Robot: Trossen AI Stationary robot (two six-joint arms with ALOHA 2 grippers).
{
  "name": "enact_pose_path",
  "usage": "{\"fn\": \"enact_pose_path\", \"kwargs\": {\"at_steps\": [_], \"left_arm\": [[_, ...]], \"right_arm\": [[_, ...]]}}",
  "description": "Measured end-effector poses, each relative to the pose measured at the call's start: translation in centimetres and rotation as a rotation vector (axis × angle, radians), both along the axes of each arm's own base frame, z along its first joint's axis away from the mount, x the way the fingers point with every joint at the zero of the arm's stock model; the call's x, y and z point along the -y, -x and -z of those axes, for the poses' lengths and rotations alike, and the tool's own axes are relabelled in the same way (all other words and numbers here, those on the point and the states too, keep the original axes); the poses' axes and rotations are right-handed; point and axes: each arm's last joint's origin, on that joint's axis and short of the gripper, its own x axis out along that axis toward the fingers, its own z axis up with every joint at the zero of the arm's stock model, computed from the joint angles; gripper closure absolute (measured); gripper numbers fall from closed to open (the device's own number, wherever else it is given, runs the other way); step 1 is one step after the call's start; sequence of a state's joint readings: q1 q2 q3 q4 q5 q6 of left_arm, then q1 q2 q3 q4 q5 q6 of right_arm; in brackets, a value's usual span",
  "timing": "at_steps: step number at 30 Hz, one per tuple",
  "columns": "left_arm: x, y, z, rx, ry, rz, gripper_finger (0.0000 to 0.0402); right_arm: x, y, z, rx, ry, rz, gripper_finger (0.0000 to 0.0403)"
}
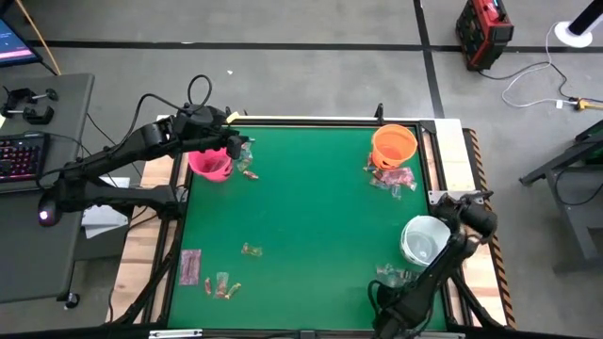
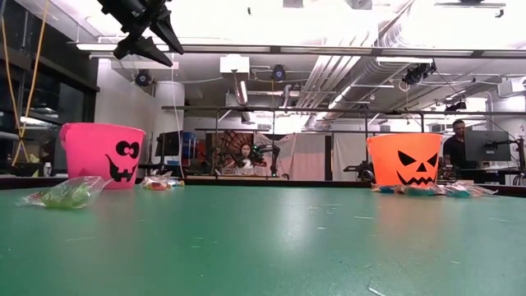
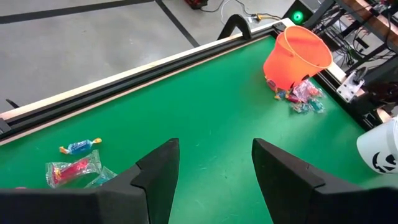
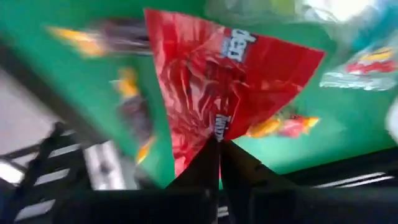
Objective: Sort candy by brand, put in halloween buckets
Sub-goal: Put the red candy into the pink bucket
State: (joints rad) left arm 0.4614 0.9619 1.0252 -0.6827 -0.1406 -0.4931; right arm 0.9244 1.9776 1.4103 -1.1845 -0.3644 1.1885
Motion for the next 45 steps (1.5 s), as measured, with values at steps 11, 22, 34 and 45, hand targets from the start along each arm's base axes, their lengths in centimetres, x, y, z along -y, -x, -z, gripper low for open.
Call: {"fn": "enact_pose_path", "kwargs": {"at_steps": [11,22,34,45], "left_arm": [[0.0,0.0,0.0,0.001,-0.001,0.0,0.0208],[0.0,0.0,0.0,0.004,-0.001,0.0,0.0208],[1.4,-0.7,-3.6,0.439,0.084,0.436,0.0208],[4.3,5.8,-10.5,0.807,-0.207,0.403,0.0208]], "right_arm": [[4.0,0.9,-8.4,0.244,0.028,0.025,0.0403],[11.4,-2.4,-13.7,0.699,0.156,-0.142,0.0403],[24.9,-15.6,-14.1,1.205,0.248,-0.264,0.0403],[31.9,-26.3,-10.1,1.641,0.188,-0.053,0.0403]]}}
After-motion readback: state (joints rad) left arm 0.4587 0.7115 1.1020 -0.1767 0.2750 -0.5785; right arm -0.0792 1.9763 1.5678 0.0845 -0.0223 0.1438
